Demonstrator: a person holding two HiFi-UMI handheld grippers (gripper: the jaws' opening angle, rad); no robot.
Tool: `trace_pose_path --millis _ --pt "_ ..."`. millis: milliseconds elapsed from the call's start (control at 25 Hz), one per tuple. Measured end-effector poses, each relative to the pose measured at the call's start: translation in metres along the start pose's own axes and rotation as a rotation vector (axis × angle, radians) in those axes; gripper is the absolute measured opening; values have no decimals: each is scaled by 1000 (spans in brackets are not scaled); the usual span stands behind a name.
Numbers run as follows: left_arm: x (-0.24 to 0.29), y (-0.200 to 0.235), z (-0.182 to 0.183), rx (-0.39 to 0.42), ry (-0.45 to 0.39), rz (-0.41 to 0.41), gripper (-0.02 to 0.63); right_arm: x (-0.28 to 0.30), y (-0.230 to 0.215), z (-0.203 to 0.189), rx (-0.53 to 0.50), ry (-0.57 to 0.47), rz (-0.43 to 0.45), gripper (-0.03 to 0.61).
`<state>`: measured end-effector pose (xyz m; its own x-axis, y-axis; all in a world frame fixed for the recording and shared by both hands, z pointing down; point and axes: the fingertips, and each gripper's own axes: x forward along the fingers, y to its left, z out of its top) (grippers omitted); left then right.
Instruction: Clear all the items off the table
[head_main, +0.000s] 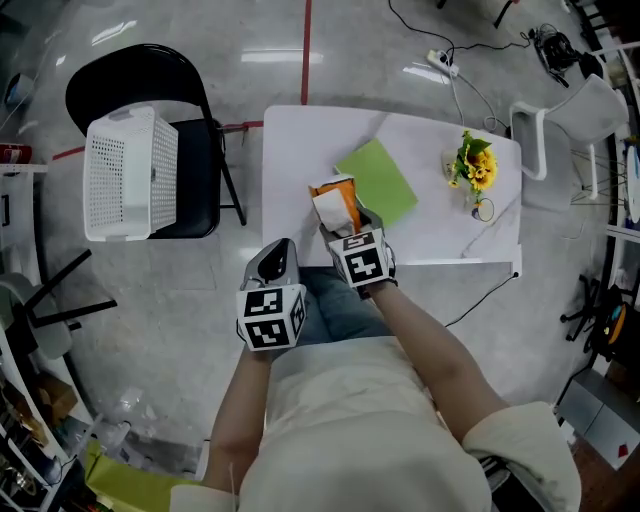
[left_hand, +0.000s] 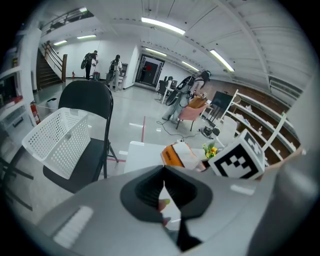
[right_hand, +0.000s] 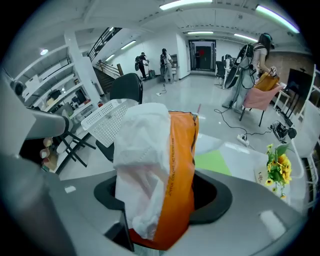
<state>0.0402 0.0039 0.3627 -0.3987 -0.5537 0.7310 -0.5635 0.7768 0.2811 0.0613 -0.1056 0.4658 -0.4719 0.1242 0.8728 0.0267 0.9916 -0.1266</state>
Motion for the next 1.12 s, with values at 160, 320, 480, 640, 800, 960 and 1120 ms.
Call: trace_pose_path --millis 160,320,480,640,800,960,1120 --pt "-7 -8 7 4 -25 14 9 -14 0 6 -32 -24 17 314" --pt "-7 -14 11 7 -41 29 9 -23 -3 9 -74 -42 28 314" --pt "-10 -24 19 25 -65 33 9 -34 -10 7 -88 -54 28 314" --pt "-16 -31 30 37 -97 45 9 -44 -17 11 -95 -68 34 314" --pt "-20 -33 39 33 -115 61 9 -52 -20 21 -115 -80 46 313" --pt "-22 -35 45 38 -125 74 9 -58 -22 30 -121 -94 58 313" --pt "-25 -30 50 29 -133 92 9 -60 -17 37 -125 -100 74 314"
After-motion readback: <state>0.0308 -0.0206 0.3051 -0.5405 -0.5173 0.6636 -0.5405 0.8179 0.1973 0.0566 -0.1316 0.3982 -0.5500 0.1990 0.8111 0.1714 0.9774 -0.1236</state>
